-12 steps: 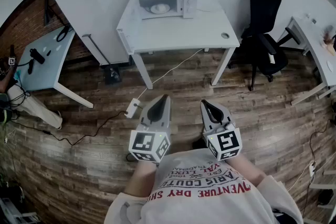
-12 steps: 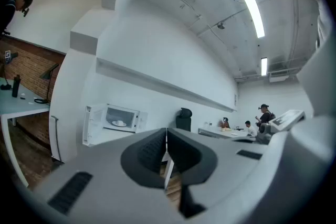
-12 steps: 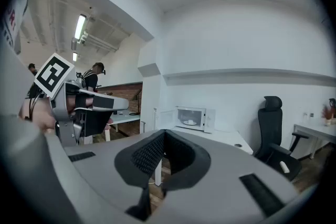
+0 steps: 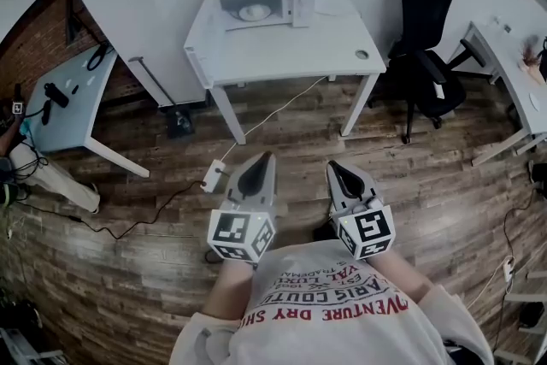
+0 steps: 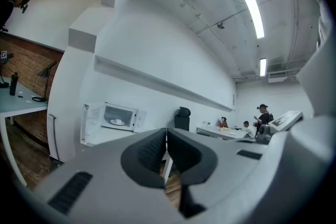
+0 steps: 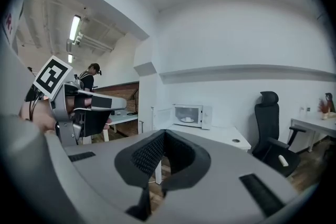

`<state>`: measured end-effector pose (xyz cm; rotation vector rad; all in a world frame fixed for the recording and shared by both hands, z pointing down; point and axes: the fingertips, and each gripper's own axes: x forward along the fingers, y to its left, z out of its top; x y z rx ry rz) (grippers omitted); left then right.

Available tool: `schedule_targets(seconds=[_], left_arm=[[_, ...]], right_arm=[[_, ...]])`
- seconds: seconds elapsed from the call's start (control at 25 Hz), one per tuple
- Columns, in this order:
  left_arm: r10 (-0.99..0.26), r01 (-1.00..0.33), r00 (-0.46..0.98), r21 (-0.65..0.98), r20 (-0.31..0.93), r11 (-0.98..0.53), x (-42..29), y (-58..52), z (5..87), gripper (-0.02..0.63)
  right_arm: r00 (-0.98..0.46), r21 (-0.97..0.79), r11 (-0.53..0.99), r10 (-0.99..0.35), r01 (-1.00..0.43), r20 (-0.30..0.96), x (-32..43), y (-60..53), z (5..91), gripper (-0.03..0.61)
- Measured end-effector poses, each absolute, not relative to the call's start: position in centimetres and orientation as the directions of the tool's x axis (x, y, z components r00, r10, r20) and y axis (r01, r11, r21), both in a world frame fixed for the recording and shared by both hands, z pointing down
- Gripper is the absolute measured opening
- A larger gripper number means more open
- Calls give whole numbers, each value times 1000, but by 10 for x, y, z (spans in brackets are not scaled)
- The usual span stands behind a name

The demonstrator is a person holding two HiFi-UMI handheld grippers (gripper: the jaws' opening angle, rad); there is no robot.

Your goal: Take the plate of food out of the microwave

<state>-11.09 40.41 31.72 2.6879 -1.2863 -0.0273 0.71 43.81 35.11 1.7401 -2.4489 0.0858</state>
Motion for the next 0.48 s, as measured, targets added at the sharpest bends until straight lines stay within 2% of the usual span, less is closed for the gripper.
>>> schedule_targets(seconds=[0.48], left_arm=[[-752, -757, 649, 195, 118, -623, -94, 375, 346, 8]], right_arm=[[-284, -31, 284, -935, -958, 212, 28, 409, 388, 3]])
